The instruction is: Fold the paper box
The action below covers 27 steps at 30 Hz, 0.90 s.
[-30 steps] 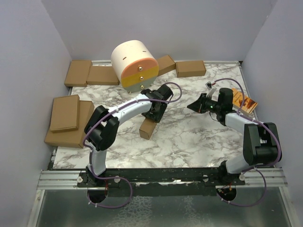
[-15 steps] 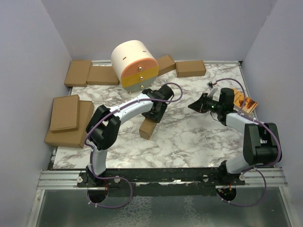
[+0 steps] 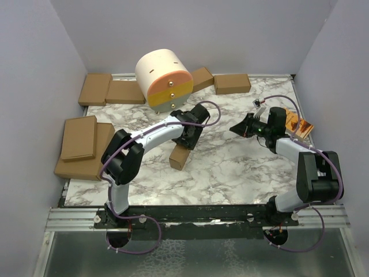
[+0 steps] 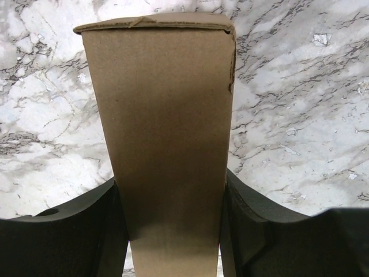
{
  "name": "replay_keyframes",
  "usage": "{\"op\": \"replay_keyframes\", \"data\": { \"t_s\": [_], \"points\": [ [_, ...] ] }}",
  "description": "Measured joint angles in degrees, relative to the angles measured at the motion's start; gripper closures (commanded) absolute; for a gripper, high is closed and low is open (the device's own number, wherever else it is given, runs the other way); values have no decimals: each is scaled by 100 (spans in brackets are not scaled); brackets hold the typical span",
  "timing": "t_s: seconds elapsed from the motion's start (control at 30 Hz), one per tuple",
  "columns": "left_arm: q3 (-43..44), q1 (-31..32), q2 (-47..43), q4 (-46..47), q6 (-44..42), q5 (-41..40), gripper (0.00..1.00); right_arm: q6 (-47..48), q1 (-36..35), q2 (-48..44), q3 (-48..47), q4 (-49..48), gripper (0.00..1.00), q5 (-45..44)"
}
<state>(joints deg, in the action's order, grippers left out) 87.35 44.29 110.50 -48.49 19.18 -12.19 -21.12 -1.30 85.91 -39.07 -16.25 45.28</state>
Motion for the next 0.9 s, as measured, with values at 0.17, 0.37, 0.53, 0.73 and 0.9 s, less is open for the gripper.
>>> {"op": "replay_keyframes", "data": {
  "t_s": [0.17,0.37,0.53,0.73,0.9],
  "points": [
    [-516,-433,-391,192,-13,-321,81,0,70,-50,0,0,99,2],
    [-660,-662,-459,-138,-48,-1231,57,0,129,-50,0,0,98,15],
    [-575,-625,-363,-245,-46,-1421,37,0,162,-50,0,0,99,20],
    [-461,-310,-317,-109,-20,-994,30,0,216,-50,0,0,99,22],
    [-446,-107,-463,146,24,-374,30,0,240,-50,0,0,99,28]
  ]
}}
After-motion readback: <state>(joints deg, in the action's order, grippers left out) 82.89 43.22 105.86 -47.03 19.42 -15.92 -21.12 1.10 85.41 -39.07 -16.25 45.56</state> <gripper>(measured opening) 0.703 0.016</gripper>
